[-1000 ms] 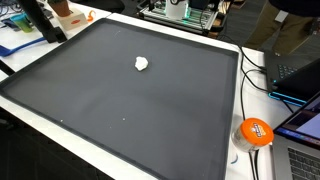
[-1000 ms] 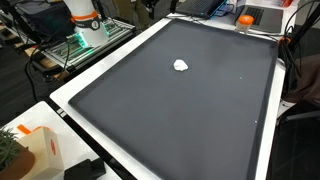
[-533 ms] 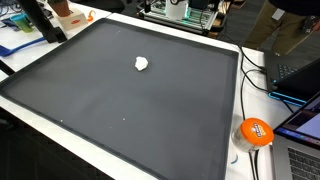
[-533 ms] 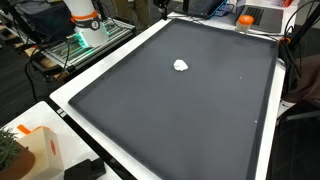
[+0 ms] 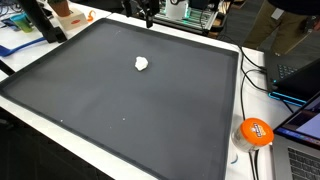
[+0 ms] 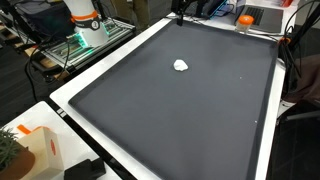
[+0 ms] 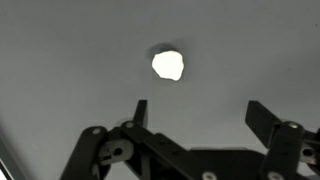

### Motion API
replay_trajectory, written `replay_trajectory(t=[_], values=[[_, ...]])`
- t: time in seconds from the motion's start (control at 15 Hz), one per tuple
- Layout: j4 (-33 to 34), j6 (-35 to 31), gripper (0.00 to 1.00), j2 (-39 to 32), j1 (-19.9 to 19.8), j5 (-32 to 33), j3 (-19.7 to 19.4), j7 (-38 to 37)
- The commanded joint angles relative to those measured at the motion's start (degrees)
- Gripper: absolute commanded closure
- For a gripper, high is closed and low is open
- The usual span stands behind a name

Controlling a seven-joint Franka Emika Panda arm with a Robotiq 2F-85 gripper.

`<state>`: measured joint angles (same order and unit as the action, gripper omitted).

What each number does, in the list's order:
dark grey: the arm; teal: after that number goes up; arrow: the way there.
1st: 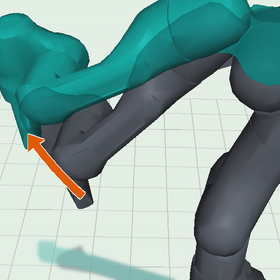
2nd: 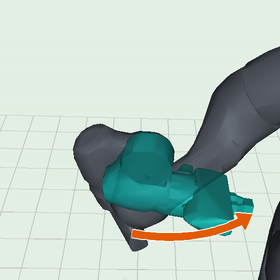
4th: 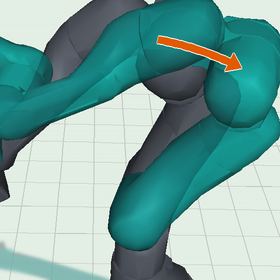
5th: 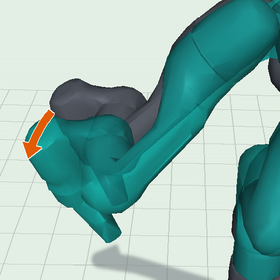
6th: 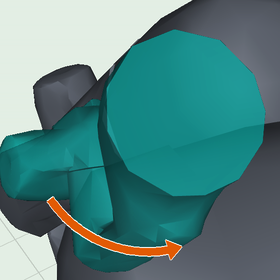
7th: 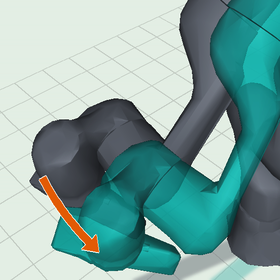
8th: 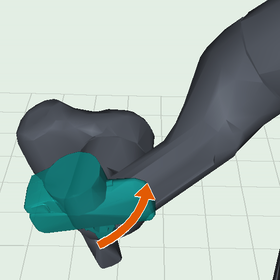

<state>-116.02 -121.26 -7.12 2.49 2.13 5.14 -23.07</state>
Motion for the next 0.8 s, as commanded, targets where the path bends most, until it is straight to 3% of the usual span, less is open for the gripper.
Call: replay_trajectory(t=[0.0, 0.4, 0.47, 0.73], values=[[7.9, 7.4, 0.0, -6.2, 1.6, 2.0, -1.3, -0.7], [17.0, 16.3, 0.0, -13.4, 2.5, 1.9, -2.9, -1.5], [13.4, 13.5, 0.0, -10.6, 2.4, 1.3, -2.7, 0.0], [16.2, 14.8, 0.0, -13.0, 2.4, 1.2, -3.2, -0.2]])
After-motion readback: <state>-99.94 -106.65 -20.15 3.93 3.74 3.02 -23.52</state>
